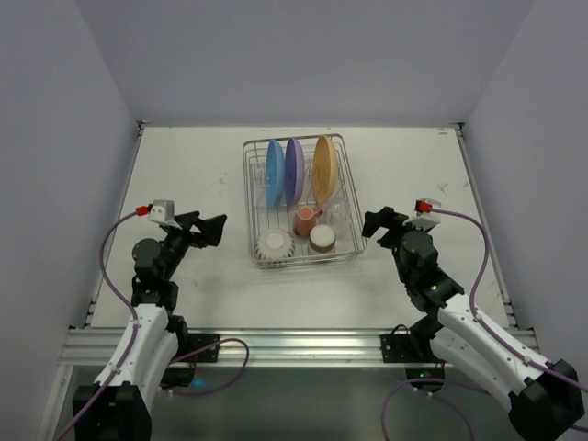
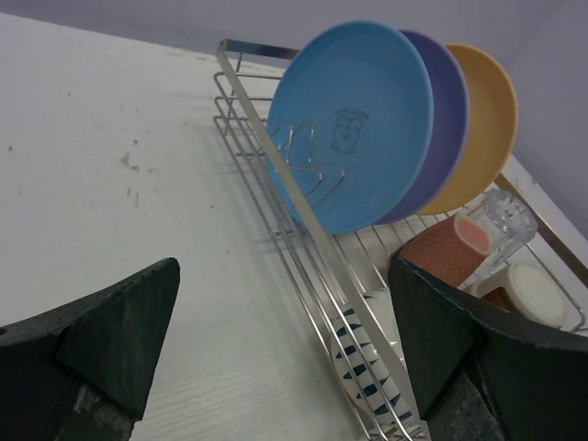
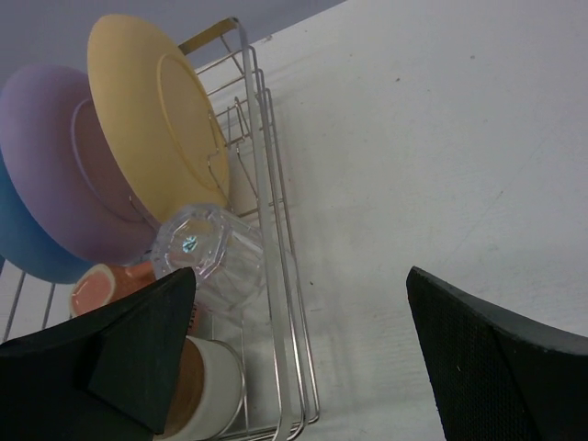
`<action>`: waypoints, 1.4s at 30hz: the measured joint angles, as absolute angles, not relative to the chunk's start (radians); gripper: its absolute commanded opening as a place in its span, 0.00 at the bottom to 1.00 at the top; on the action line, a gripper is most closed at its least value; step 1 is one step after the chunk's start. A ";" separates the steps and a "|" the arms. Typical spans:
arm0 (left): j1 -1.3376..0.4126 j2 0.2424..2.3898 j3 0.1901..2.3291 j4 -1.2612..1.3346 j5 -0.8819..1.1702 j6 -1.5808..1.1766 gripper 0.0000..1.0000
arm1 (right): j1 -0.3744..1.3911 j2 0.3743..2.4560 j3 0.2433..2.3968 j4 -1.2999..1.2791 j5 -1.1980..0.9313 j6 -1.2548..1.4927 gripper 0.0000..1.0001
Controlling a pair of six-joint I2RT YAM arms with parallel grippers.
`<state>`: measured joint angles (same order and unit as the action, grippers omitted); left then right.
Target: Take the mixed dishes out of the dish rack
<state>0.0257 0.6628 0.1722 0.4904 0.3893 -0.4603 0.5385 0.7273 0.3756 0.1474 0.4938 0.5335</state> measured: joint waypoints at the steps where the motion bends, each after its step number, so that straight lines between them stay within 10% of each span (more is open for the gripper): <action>1: 0.026 0.664 0.176 0.505 0.399 -0.472 1.00 | 0.538 0.708 0.361 0.162 0.494 0.533 0.99; 42: -0.268 1.511 0.846 0.647 0.474 -0.561 0.85 | 0.543 0.640 0.319 0.265 0.295 0.477 0.99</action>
